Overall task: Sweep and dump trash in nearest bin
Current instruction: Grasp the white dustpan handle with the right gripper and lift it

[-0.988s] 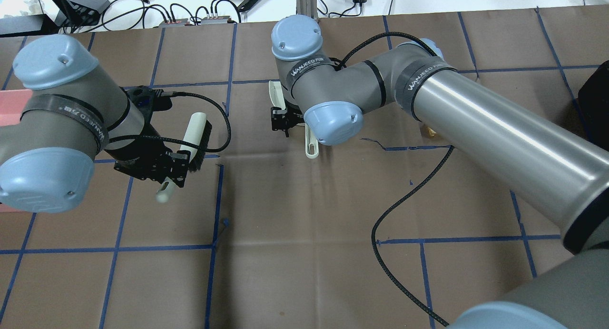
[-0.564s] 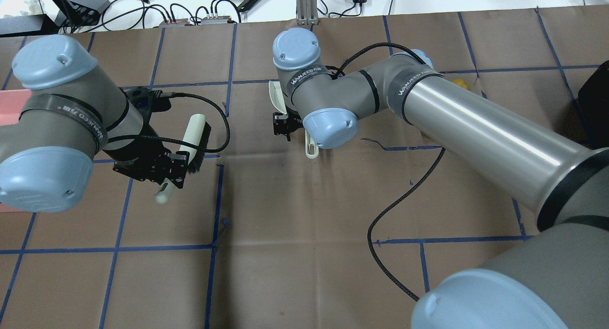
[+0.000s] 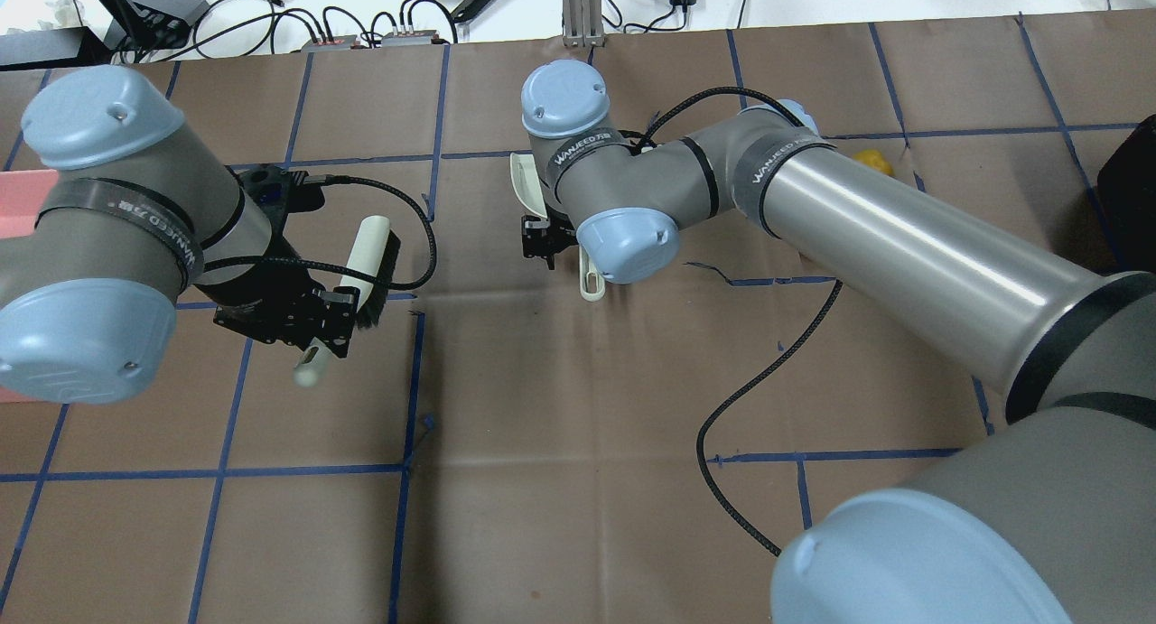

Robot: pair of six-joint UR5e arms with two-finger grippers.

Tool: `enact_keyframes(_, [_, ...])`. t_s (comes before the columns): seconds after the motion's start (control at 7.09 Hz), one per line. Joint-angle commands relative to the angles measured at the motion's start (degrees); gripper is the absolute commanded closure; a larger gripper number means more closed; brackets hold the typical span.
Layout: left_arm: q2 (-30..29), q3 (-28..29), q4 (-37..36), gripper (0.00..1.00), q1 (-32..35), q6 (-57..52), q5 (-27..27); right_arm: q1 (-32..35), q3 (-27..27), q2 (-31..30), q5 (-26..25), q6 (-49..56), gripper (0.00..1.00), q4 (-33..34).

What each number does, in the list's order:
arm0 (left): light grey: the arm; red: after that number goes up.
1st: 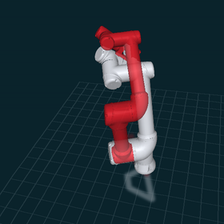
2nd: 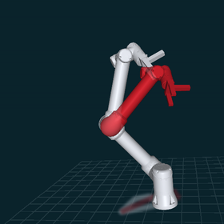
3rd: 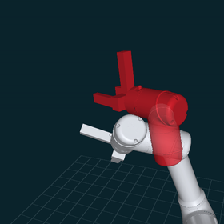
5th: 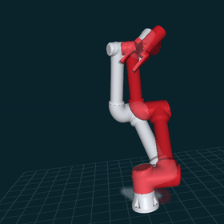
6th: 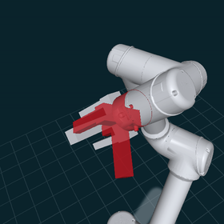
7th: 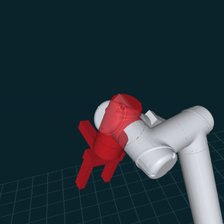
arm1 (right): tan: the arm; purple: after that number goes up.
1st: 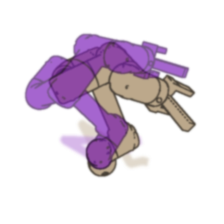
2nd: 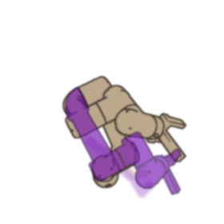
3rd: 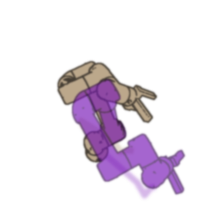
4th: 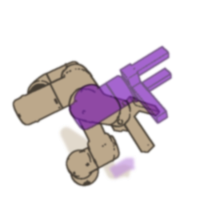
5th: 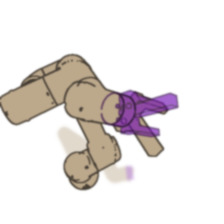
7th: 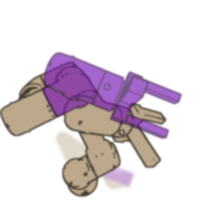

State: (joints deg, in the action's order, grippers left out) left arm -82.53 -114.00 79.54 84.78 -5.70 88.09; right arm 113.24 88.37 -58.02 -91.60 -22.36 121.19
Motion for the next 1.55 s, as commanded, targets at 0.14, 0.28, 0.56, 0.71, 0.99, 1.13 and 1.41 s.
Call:
enact_keyframes(0.14, [0.0,0.0,0.0,1.00,0.0,0.0,0.1,-0.2,0.0,0.1,-0.2,0.2,0.24,0.0])
enact_keyframes(0.28, [0.2,0.0,0.0,1.00,0.0,0.2,0.1,-0.2,-0.1,0.0,-0.2,0.5,0.42,0.0])
enact_keyframes(0.56, [0.2,0.0,0.1,1.00,0.0,0.0,0.1,-0.2,-0.6,0.0,-0.2,0.6,0.64,-0.2])
enact_keyframes(0.71, [0.1,0.0,0.1,1.00,0.0,0.0,0.1,-0.2,-0.7,0.0,-0.2,0.6,0.75,-0.3])
enact_keyframes(0.99, [0.0,-0.1,0.0,1.00,0.0,0.0,0.1,-0.6,-1.0,-0.8,-0.2,0.6,0.96,-0.5])
enact_keyframes(1.13, [0.1,-0.1,0.0,1.00,0.0,0.0,0.1,-0.8,-1.6,-1.7,-0.2,0.6,0.96,-1.0])
enact_keyframes(1.41, [0.0,-0.1,-0.1,1.00,0.0,0.0,0.0,-1.1,-1.7,-6.1,-0.2,0.6,0.96,-5.8])
